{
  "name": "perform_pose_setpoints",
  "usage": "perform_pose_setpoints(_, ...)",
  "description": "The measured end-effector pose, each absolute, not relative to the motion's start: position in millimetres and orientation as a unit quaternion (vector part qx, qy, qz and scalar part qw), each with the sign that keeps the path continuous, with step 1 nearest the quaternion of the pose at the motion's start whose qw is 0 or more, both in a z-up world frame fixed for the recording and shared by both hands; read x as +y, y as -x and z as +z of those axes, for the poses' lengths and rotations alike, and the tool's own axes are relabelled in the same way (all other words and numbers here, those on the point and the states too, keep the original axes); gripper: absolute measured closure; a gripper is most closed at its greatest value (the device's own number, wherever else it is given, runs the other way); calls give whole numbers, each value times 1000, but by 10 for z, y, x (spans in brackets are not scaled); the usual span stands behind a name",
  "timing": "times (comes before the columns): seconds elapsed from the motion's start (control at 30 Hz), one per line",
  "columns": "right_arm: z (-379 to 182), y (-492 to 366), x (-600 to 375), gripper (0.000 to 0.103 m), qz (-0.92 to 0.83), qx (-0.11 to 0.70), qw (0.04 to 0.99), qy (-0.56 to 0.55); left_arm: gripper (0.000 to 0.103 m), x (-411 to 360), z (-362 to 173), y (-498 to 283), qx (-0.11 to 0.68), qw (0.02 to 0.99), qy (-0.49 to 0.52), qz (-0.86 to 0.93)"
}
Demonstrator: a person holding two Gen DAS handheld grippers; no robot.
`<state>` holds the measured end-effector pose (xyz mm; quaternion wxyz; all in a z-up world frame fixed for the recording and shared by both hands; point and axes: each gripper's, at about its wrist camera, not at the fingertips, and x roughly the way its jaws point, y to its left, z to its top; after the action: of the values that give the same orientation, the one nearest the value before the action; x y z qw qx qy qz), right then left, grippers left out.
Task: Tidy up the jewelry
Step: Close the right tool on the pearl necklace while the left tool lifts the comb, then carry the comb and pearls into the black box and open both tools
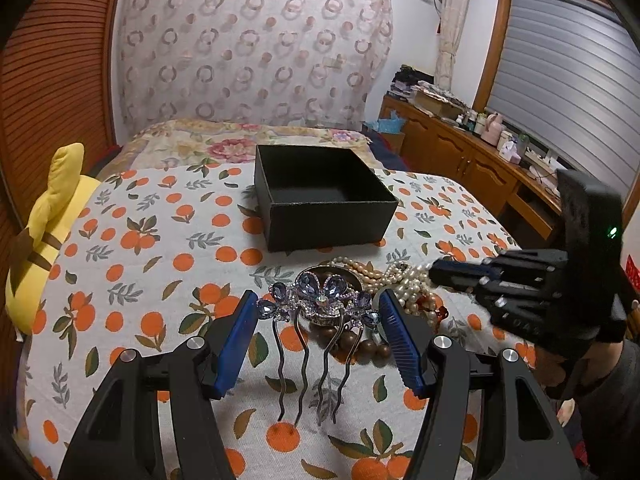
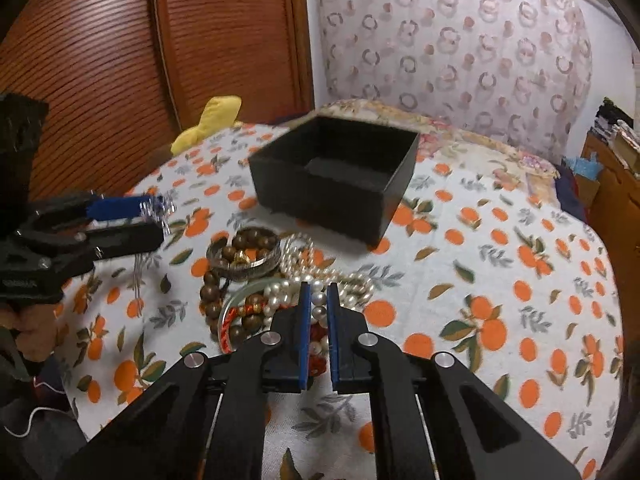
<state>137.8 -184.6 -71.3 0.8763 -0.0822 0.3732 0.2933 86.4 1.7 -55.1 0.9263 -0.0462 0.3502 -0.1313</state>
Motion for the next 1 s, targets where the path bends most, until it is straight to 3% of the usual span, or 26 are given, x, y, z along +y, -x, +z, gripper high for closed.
perform_pose_setpoints(1.0, 737, -1417, -1991, 94, 277, 224, 930, 91, 43, 103, 53, -1190, 289, 946, 55, -133)
